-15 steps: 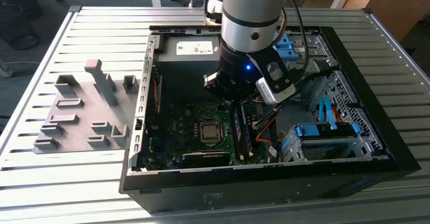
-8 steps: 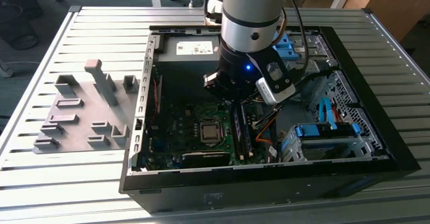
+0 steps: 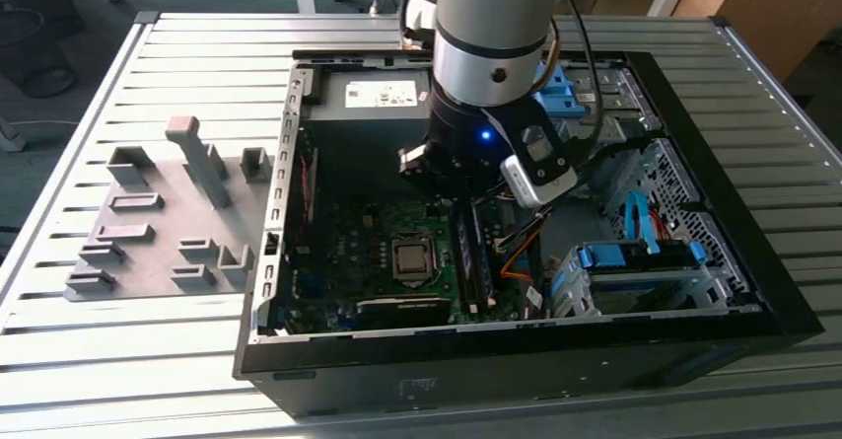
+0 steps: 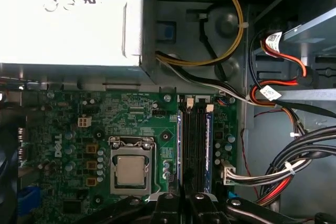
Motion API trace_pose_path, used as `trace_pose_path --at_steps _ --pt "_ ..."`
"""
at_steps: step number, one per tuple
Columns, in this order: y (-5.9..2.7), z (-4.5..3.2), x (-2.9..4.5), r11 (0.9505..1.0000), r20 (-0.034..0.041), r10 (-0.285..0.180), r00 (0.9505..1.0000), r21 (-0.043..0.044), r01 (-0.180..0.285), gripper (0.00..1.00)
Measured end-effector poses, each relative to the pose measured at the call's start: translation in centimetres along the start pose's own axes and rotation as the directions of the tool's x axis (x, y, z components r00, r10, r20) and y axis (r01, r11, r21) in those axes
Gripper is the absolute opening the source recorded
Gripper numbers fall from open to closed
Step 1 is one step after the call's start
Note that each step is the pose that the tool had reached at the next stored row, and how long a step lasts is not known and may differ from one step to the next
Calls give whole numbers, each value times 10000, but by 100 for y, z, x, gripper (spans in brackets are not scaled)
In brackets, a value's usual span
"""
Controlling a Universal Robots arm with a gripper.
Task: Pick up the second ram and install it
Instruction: 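Insert the second ram into the second slot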
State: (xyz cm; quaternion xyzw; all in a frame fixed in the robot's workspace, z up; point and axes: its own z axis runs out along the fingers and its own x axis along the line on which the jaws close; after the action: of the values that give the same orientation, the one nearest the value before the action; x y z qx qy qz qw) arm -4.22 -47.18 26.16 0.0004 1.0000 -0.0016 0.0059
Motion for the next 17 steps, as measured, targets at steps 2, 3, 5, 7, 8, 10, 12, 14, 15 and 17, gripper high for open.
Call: trace_pose_path --at_steps 2,3,5,7,8,10,12,14,15,17 --pt "-1 35 -3 10000 -2 29 10000 2 -29 14" --pt "-2 55 -4 10000 -1 29 10000 1 -29 14" --pt "-4 91 -5 10000 -1 30 10000 1 -30 14" --pt "-6 128 -7 10000 -1 30 10000 1 -30 14" --pt "-9 146 -9 10000 -1 29 10000 0 -29 14" --pt "-25 181 -9 10000 -1 31 10000 2 -31 14" --pt "-30 221 -15 10000 -1 49 10000 0 -49 14" --pt "-43 249 -19 10000 -7 77 10000 2 -77 14" --pt "-51 262 -21 10000 -11 89 10000 -2 -89 14" --pt "-59 281 -34 9999 -12 102 9999 -20 -102 14"
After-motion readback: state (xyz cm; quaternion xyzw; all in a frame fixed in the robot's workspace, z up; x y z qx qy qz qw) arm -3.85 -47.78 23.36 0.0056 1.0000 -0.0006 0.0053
